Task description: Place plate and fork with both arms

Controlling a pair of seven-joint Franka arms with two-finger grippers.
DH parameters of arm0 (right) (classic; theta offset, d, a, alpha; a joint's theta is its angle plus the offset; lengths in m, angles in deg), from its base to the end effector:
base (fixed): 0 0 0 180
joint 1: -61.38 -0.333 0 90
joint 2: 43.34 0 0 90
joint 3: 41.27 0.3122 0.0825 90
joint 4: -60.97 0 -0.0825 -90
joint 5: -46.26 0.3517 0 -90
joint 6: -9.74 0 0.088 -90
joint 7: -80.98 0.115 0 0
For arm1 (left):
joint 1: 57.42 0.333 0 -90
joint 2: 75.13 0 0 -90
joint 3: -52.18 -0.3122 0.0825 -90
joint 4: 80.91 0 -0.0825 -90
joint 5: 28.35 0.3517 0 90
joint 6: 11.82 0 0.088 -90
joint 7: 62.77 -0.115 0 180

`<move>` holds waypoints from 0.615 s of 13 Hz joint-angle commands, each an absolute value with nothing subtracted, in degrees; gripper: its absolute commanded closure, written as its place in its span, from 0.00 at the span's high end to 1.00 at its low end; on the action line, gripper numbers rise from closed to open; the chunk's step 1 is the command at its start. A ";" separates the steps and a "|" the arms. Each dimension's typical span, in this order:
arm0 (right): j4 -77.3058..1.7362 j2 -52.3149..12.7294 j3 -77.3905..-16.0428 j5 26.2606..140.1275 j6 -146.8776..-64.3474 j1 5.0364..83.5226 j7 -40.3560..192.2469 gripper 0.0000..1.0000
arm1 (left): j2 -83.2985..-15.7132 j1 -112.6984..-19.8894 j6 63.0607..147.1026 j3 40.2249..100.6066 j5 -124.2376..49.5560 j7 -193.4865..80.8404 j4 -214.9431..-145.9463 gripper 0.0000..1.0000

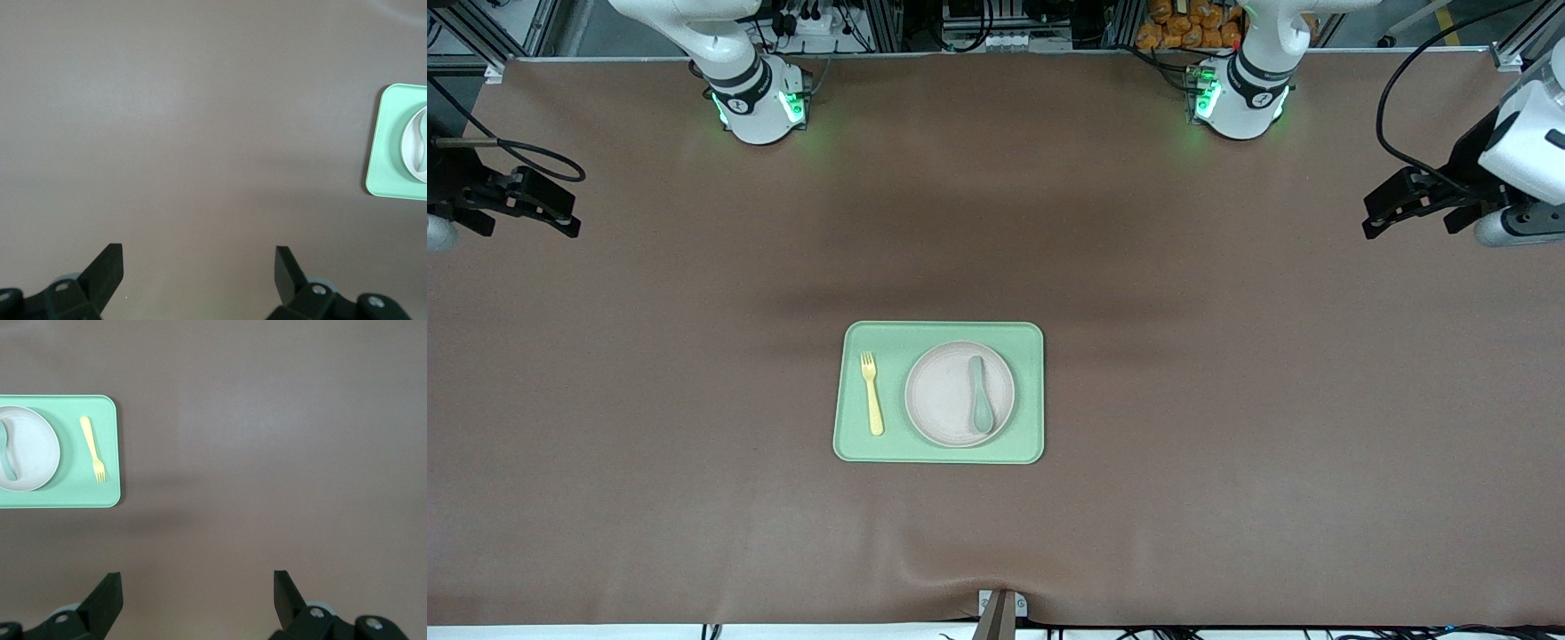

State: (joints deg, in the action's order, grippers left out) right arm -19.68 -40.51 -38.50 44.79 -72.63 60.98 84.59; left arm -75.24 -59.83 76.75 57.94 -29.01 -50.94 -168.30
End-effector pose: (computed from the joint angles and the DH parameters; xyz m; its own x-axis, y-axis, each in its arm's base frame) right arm 0.5230 0.0250 0.6460 0.9998 -0.0111 -0.0178 -0.0107 -0.9996 0.0243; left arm 0.5144 -0.0753 0.6315 0.9978 0.0636 0.0197 0.0633 -0.9979 0.0157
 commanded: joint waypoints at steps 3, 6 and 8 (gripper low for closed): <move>-16.46 -39.74 -37.31 45.03 -71.82 62.70 84.14 1.00 | -77.06 -60.06 73.80 57.19 -27.74 -58.98 -169.06 1.00; -17.07 -40.62 -37.31 45.12 -71.56 62.61 84.84 1.00 | -76.97 -60.23 72.30 55.00 -27.64 -59.79 -167.23 1.00; -18.38 -42.02 -37.23 45.21 -71.55 62.96 84.93 1.00 | -76.97 -60.23 72.12 54.90 -27.56 -59.70 -166.95 1.00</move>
